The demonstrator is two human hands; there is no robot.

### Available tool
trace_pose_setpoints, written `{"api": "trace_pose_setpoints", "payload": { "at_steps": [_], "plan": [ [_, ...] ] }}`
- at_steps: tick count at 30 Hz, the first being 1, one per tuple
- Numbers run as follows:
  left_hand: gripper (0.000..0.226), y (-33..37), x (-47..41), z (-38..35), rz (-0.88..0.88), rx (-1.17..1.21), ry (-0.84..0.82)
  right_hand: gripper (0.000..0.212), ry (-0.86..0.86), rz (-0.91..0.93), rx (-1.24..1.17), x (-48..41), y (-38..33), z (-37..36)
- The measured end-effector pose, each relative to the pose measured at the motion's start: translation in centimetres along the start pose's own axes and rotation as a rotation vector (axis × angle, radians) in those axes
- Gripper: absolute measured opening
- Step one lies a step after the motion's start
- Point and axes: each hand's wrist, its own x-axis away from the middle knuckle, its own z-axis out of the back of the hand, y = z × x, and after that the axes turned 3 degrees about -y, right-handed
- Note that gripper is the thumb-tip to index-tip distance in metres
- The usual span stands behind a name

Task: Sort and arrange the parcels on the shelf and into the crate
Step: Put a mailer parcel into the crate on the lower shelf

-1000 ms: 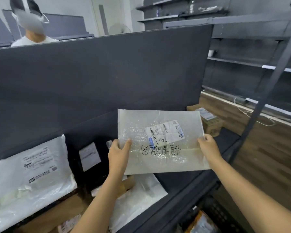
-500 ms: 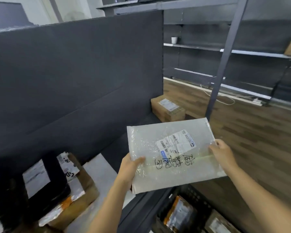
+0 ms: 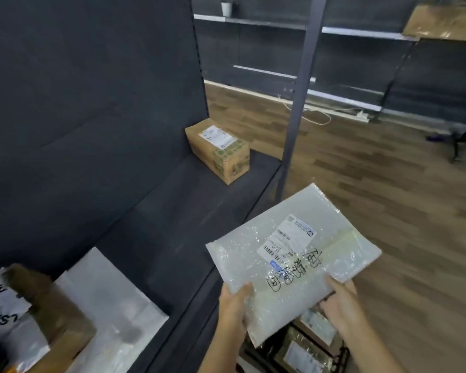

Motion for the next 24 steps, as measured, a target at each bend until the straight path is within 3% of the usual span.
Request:
{"api": "trace_pose_setpoints", "payload": {
  "at_steps": [3,8,11,17,24],
  "plan": [
    [0.047,-2.4,-1.4,1.8,0.11,-0.06,-0.067,0.04,0.086,-0.001,0.023,-1.2,1.5,1.9],
    [0.045,-3.4,-7.2,5.7,0.17,-0.115,0.054,0.042,0.151,-0.076,0.121,-2.6,3.8,6.0],
    [0.042,-4.5,-10.8,7.3,0.152,-0.378,-0.063,0.045,0.154,-0.116,0.164,-3.8,5.7,7.9],
    [0.048,-12.5,-13.8,9.2,0.33,-0.769,-0.199,0.041,0.246,-0.198,0.295,-6.7,10.8,11.5],
    [0.037,-21.2,-19.4,12.3,0.314,-0.887,-0.027,0.07,0.297,-0.249,0.335,-13.3,19.6,12.9]
  ]
}}
